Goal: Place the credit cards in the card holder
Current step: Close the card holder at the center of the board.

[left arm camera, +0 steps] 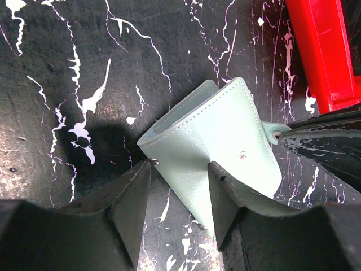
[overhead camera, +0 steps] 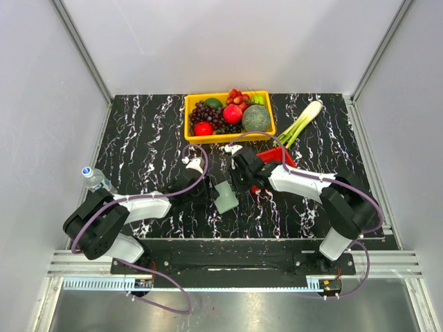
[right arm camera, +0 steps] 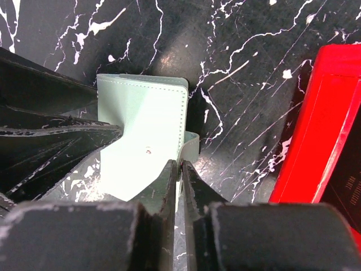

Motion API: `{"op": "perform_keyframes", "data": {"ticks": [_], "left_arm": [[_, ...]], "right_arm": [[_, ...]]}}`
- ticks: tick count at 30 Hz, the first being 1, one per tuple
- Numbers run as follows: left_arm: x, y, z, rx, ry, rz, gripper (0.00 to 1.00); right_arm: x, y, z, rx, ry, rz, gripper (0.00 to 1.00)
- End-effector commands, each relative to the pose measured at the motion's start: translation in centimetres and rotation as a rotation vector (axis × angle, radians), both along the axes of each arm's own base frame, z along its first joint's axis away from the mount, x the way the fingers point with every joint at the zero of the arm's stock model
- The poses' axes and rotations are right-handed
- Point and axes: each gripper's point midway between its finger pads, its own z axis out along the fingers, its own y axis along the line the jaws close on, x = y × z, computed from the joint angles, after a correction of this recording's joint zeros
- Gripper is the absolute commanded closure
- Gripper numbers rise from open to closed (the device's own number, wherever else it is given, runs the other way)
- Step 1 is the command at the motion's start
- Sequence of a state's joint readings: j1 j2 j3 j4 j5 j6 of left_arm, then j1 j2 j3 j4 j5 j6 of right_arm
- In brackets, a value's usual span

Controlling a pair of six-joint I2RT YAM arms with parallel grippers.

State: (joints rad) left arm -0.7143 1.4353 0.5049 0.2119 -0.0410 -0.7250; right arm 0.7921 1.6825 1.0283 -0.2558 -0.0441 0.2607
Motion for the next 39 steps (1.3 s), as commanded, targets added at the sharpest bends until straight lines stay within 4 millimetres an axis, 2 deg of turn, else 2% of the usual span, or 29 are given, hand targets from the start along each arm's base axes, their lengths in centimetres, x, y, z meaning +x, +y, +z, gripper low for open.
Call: {"op": "perform_keyframes", "data": {"ticks": [1,8,14,24,28,32,36,39], "left_arm": [[0.3,-1.0,0.8,-0.022,-0.014,-0.033,0.51],[0.1,-1.0,0.7,-0.024,-0.012,-0.037,0.51],[0.2,-1.2,1.0,-0.029,-0.018,-0.040,0.57],[0.1,-1.4,-0.6,0.060,0.024,-0.053,0.65],[0.0,-1.2,-0.8,0.061,0.022,-0.040,0.65],[0.0,-1.0,-0.6,0.065,0.017,-0.036,0.65],[0.2,-1.1,-0.3,0.059,0.010,-0.034,0.65],[0.3,-1.2,0.0,0.050,0.004,-0.036,0.65]], "right_arm": [[-0.2,1.9,2.3,0.105,-0.013,0.020,0.91],[-0.6,3.3,2.8,0.174,0.023,0.030,1.00],[-0.2,3.3,3.0,0.176,0.017,0.022,1.00],[-0.7,3.4,2.4,0.175,0.044,0.036,1.00],[-1.1,3.3,1.6,0.163,0.077,0.036,1.00],[-1.0,1.9,0.1,0.087,0.077,0.005,1.00],[-1.7,1.4,-1.0,0.045,0.115,0.016,1.00],[-2.0,1.5,-1.3,0.048,0.134,0.027,1.00]]}}
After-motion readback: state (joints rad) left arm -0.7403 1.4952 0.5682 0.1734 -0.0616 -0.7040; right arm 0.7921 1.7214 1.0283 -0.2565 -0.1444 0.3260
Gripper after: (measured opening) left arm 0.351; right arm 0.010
